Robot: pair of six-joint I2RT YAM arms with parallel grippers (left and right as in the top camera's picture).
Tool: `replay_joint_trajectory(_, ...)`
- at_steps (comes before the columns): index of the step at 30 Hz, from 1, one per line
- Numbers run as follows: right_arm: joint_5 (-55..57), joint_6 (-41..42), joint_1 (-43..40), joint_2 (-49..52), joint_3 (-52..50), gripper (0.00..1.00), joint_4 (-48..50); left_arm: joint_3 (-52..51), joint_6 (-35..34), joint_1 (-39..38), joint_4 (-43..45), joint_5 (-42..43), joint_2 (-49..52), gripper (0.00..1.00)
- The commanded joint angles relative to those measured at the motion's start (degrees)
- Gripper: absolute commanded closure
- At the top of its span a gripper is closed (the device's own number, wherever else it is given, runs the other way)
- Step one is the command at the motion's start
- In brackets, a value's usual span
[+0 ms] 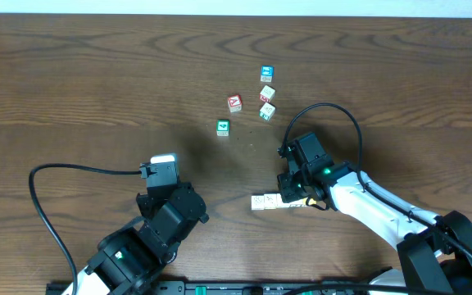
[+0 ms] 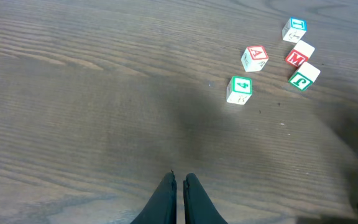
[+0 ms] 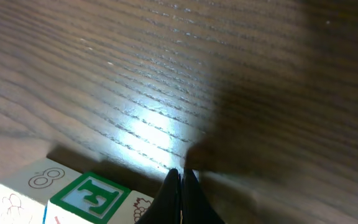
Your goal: Lift 5 blocks
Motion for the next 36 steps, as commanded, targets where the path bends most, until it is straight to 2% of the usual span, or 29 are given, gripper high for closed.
replay_joint_trajectory(1, 0.5, 0.9, -1.0, 0.2, 0.3, 0.99, -0.3, 0.0, -0.9, 0.2, -0.1, -1.2, -0.1, 0.92)
replay_joint_trajectory(36, 1.2, 1.3, -1.0, 0.2, 0.3, 0.99, 0.2, 0.0, -0.9, 0.2, -0.1, -1.2, -0.1, 0.93)
